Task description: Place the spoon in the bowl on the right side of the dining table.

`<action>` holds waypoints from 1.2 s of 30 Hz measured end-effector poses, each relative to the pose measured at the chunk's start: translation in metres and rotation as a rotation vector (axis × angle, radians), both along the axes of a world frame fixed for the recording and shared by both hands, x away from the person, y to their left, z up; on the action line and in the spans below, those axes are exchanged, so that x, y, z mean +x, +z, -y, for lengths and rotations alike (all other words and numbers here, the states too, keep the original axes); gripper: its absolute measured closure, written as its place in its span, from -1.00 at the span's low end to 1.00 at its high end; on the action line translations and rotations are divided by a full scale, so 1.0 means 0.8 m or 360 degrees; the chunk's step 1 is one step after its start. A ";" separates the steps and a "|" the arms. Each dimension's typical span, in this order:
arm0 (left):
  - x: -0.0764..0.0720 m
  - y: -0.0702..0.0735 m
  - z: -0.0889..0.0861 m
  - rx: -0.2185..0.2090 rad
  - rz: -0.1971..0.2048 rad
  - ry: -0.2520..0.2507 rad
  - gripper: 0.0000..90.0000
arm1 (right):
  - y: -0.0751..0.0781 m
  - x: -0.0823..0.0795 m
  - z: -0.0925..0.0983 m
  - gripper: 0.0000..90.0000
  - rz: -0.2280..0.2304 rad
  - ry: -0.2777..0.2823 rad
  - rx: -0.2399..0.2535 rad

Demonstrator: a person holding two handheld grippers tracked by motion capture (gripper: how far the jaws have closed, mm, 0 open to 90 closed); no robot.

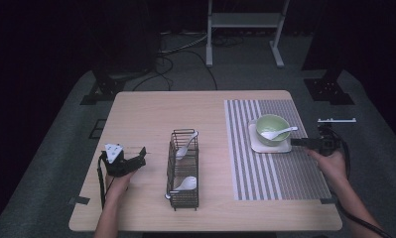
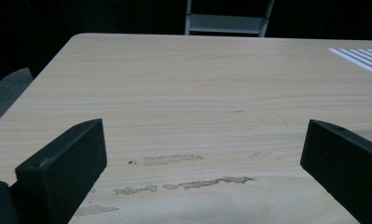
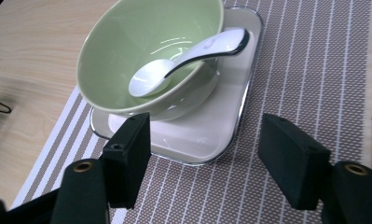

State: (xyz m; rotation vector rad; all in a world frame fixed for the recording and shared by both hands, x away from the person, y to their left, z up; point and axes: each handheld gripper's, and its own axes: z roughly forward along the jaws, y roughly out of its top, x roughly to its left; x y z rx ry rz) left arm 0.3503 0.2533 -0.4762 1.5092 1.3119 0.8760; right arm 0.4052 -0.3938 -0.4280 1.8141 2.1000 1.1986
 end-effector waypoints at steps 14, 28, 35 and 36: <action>0.000 0.000 0.000 -0.0002 0.0002 0.0001 -1.00 | -0.005 -0.013 -0.012 -0.38 -0.0025 0.0089 -0.0006; -0.001 0.000 0.000 0.0001 0.0000 0.0000 -1.00 | -0.013 -0.031 -0.023 -0.38 -0.0010 0.0169 0.0030; 0.000 0.000 0.000 -0.0002 0.0002 0.0002 -1.00 | -0.017 -0.042 -0.030 -0.47 -0.0006 0.0190 0.0028; 0.000 0.000 0.000 -0.0002 0.0003 0.0002 -1.00 | -0.016 -0.043 -0.031 -0.47 0.0000 0.0193 0.0033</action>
